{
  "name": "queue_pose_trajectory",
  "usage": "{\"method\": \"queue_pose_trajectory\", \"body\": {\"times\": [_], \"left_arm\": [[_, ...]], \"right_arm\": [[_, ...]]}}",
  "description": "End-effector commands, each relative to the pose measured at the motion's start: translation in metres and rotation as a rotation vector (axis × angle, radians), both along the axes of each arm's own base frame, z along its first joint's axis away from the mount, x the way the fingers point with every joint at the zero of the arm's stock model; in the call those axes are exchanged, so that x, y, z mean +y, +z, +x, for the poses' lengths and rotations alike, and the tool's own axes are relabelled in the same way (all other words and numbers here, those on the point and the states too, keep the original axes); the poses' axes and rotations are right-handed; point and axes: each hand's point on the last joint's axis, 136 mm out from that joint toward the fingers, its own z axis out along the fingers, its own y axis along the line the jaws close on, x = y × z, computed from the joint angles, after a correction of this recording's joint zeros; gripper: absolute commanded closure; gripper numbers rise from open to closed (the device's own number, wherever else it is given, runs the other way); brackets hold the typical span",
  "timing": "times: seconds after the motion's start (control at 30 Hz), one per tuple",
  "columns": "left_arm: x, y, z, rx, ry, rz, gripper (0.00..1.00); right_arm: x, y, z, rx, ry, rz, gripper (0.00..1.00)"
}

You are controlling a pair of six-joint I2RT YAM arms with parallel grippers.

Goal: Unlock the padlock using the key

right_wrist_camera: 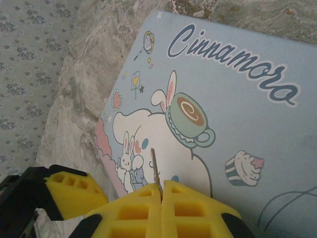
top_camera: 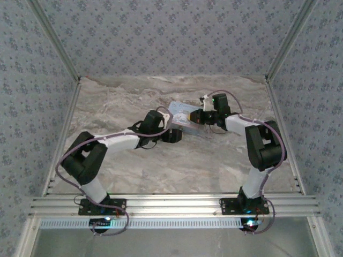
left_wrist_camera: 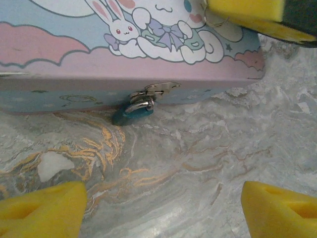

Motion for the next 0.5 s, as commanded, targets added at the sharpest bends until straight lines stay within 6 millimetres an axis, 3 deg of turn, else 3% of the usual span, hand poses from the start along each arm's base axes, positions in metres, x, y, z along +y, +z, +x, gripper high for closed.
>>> {"method": "queue_pose_trajectory", "body": {"times": [0.0,0.23,0.47], "left_arm": [[-0.014,0.005,0.008,-0.032,-0.028,-0.022,0.19],[-0.021,-0.008,0.017,-0.035,-0.026,-0.016,0.23],[-0.024,-0.017,0.027,-0.056,-0.014,0.011,0.25]], "right_arm": [[-0.004,-0.016,-0.007,0.037,-0.002,0.001,0.99],[-0.003,-0.035,-0.024,0.099,-0.01,0.014,0.99],[-0.001,-0.041,-0.034,0.116,-0.007,0.01,0.99]]}}
